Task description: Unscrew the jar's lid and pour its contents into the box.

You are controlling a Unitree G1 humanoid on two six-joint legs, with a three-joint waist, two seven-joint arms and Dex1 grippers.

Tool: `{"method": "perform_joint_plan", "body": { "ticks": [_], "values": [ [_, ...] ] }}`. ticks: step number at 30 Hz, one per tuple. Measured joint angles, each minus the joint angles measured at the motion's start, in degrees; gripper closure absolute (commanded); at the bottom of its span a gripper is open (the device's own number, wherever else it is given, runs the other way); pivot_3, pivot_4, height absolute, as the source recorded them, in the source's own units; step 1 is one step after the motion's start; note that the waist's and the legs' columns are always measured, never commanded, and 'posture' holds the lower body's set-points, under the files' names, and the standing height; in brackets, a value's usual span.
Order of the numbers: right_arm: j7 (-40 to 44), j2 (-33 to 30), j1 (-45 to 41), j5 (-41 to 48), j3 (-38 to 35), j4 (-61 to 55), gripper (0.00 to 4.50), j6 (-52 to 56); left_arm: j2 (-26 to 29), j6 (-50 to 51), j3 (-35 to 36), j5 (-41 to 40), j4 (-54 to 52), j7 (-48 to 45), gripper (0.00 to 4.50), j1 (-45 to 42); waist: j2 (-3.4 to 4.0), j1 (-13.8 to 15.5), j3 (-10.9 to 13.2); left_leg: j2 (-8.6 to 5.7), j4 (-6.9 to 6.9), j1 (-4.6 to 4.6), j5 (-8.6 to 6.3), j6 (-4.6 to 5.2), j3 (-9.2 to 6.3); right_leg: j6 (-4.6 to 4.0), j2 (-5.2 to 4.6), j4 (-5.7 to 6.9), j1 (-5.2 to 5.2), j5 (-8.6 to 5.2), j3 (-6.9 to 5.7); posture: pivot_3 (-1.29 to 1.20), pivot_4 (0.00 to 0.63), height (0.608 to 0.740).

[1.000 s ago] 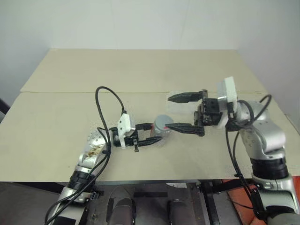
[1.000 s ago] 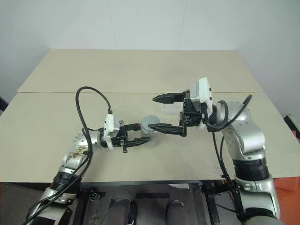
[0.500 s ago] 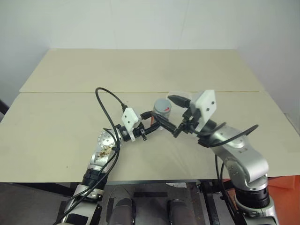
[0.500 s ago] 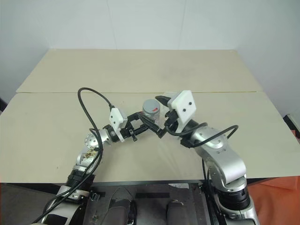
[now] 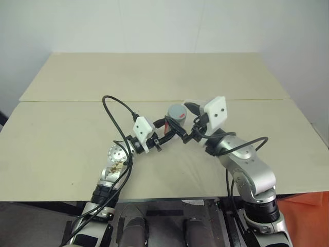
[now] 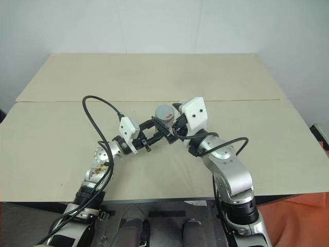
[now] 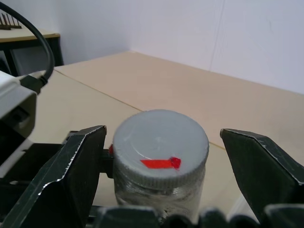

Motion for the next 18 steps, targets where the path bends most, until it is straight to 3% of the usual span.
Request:
{"method": "perform_joint_plan", "body": {
  "ticks": [5, 12, 18],
  "values": [
    [-0.01, 1.51, 0.00, -0.30, 0.04, 0.26, 0.00, -1.45, 0.28, 0.01, -0.23, 0.00, 0.00, -0.52, 2.58, 0.00, 0.00, 0.00, 0.00, 0.00, 0.00, 0.00, 0.00, 0.00, 0.01, 0.00, 0.00, 0.00, 0.00, 0.00, 0.00, 0.00, 0.150, 0.740],
    [0.36, 1.62, 0.02, -0.56, 0.15, 1.22, 1.72, -1.78, 0.06, 0.01, -0.28, -0.11, 0.18, -0.73, 2.58, -0.13, 0.00, 0.00, 0.00, 0.00, 0.00, 0.00, 0.00, 0.00, 0.03, 0.00, 0.00, 0.00, 0.00, 0.00, 0.00, 0.00, 0.150, 0.740],
    [0.59, 1.44, 0.04, -1.05, 0.19, 1.22, 1.72, -1.99, 0.06, 0.13, -0.27, -0.52, 0.49, -1.38, 2.58, -0.34, 0.00, 0.00, 0.00, 0.00, 0.00, 0.00, 0.00, 0.00, 0.09, 0.00, 0.00, 0.00, 0.00, 0.00, 0.00, 0.00, 0.150, 0.740]
  ]
}}
